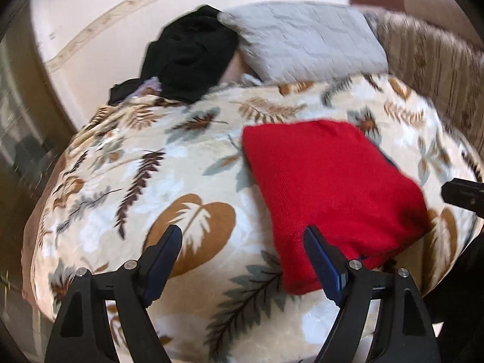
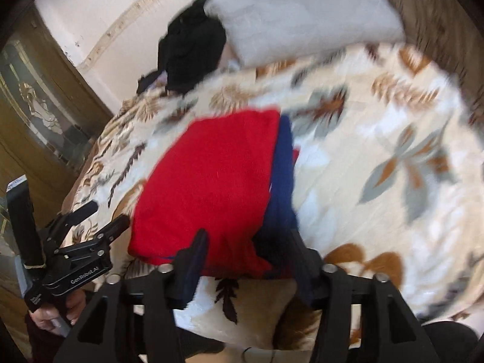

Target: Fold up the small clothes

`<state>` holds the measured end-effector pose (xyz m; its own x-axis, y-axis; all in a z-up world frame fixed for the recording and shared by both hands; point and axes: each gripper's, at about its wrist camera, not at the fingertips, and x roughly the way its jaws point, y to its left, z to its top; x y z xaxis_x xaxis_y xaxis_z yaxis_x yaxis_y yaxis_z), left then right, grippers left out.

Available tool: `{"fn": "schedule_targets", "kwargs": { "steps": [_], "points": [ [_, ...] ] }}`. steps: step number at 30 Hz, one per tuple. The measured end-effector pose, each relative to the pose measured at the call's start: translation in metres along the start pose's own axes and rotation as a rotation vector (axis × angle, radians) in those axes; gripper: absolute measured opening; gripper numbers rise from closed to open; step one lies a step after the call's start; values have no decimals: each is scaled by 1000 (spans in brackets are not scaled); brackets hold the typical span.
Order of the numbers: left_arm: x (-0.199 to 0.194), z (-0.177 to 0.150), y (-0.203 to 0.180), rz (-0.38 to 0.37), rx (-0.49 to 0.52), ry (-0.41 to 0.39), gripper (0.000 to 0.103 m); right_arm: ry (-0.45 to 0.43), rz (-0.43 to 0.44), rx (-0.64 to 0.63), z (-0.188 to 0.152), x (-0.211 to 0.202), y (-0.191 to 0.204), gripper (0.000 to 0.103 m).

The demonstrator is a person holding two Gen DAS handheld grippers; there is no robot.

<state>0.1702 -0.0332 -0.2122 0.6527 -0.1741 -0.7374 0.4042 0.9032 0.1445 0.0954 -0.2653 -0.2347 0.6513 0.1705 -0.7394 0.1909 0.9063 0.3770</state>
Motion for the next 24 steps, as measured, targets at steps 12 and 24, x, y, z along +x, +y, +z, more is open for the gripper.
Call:
{"fn": "schedule_targets", "kwargs": {
  "steps": [12, 24],
  "points": [
    [-89, 11, 13, 142, -80, -136, 86, -241, -66, -87, -3, -100, 43, 76],
    [-139, 16, 14, 215, -104, -214, 86, -285, -80, -107, -19, -130, 60, 76]
  ]
}}
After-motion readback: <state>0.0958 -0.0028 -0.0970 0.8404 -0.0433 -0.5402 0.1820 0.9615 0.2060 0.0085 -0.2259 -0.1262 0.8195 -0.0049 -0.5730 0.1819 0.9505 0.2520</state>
